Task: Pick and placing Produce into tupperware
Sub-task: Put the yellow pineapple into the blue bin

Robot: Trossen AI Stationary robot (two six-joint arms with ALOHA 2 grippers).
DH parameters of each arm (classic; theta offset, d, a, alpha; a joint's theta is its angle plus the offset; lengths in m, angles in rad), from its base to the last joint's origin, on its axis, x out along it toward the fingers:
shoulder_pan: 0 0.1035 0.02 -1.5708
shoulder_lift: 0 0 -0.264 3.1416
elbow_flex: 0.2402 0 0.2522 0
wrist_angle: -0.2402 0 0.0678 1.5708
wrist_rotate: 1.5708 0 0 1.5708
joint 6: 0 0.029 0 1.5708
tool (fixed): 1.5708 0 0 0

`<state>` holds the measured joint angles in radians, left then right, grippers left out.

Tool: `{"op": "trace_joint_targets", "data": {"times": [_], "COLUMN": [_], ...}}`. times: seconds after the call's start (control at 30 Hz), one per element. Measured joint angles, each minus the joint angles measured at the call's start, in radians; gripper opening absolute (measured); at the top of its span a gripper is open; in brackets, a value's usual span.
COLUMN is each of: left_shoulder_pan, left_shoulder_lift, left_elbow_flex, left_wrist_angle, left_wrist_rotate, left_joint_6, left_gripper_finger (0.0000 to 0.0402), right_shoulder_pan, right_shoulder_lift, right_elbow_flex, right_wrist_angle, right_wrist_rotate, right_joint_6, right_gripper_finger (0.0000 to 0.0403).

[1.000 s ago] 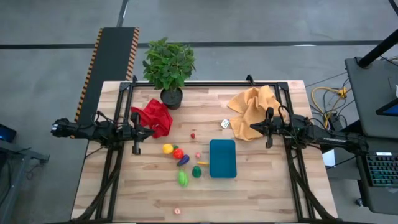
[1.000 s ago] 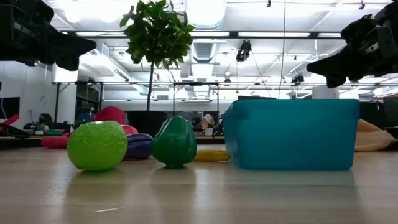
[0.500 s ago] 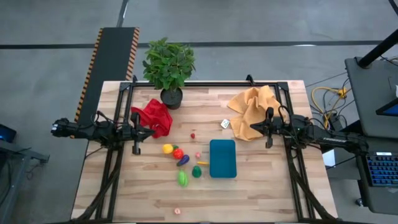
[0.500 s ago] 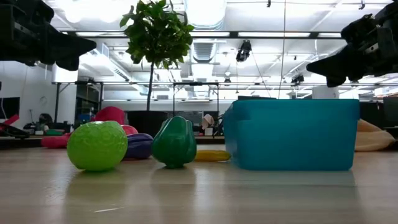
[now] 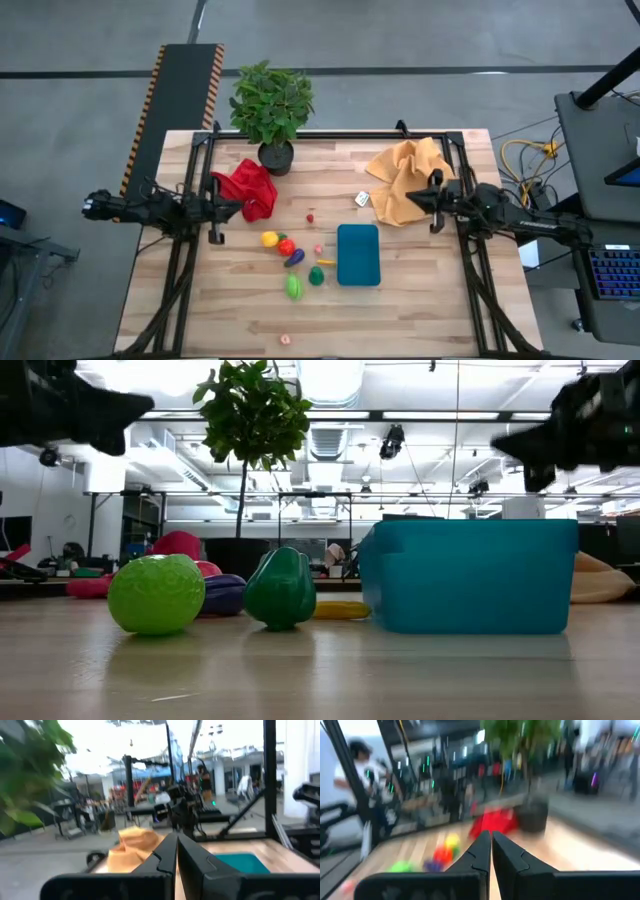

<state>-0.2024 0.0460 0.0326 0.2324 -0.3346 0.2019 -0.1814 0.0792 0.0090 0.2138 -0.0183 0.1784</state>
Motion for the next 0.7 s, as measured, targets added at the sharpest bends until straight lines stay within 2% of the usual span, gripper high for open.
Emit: {"op": "trace_joint_targets", "data": {"times": [0.13, 0.2, 0.37, 0.57, 0.7], "left_shoulder_pan": [0.0, 0.0, 0.003, 0.012, 0.013], "left_shoulder_lift": [0.019, 0.036, 0.12, 0.288, 0.387], "left_elbow_flex": [0.0, 0.0, 0.013, 0.055, 0.116], "left_wrist_angle": [0.118, 0.161, 0.17, 0.187, 0.238], "left_wrist_rotate": [-0.096, -0.101, -0.124, -0.13, -0.131], "left_joint_6": [0.021, 0.024, 0.025, 0.029, 0.143], "left_gripper_finger": [0.0, 0.0, 0.0013, 0.0101, 0.0154], "right_shoulder_pan": [0.0, 0.0, 0.0, 0.0, 0.0], "right_shoulder_lift": [0.008, 0.016, 0.056, 0.167, 0.237], "right_elbow_flex": [0.0, 0.0, 0.001, 0.001, 0.031], "right_wrist_angle": [0.215, 0.3, 0.312, 0.366, 0.368], "right_wrist_rotate": [0.005, 0.033, 0.073, 0.073, 0.073], "right_joint_6": [-0.022, -0.022, -0.07, -0.084, -0.199], "right_gripper_finger": [0.0009, 0.0009, 0.003, 0.0115, 0.0173]}}
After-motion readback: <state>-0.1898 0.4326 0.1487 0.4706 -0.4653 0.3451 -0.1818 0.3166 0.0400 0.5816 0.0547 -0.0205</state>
